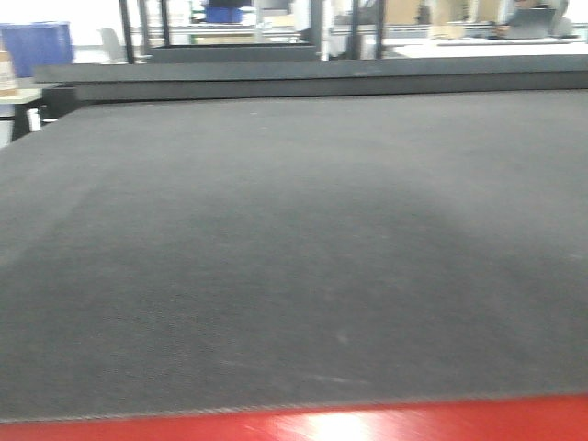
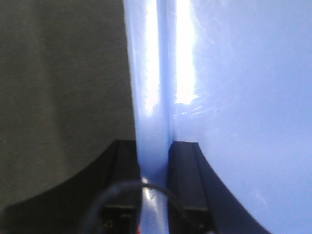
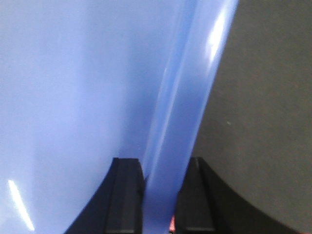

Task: Grab blue tray and place on right shelf
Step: 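Hold the tray in both grippers while the base turns away from the table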

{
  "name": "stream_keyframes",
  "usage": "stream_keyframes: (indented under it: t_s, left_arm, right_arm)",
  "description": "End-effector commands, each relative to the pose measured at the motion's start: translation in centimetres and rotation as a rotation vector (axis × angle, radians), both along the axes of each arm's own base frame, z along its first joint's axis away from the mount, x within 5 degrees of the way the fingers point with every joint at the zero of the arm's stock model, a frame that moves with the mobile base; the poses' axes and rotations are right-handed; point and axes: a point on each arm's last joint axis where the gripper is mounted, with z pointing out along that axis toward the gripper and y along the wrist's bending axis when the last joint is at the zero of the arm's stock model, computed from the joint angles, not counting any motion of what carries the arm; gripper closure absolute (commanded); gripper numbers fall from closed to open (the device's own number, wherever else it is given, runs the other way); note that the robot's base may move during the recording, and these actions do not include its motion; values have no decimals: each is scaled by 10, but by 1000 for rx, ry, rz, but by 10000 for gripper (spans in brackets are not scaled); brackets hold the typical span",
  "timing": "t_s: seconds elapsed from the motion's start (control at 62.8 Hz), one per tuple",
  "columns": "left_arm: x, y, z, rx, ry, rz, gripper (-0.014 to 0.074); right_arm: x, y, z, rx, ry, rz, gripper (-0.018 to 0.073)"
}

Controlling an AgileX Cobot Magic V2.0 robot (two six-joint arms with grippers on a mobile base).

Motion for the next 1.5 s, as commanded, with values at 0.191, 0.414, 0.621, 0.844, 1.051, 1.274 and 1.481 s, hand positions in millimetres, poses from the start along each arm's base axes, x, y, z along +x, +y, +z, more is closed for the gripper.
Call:
stream_keyframes:
  t_s: [0.191,0.414,0.621,0.844,1.051,1.274,1.481]
  left_arm:
    - [-13,11,8,78,9,-9,645]
    - [-15,8,8,40,32,-26,645]
    - [-15,7,8,35,35,-29,645]
    - [-15,7,8,35,35,-29,645]
    - [-15,7,8,35,35,-29,645]
    - [-15,7,8,35,35,-29,645]
    - [-15,7,8,35,35,-29,645]
  right_arm:
    - [-4,-7,16,-17,-116,7,503]
    - [-4,-7,16,-17,-116,7,503]
    - [-4,-7,16,-17,-116,7,503]
    - [-4,-7,16,-17,-116,7,503]
    - [-4,-7,16,-17,-116,7,503]
    - [-4,-7,16,-17,-116,7,503]
    - [-4,-7,16,-17,-116,7,503]
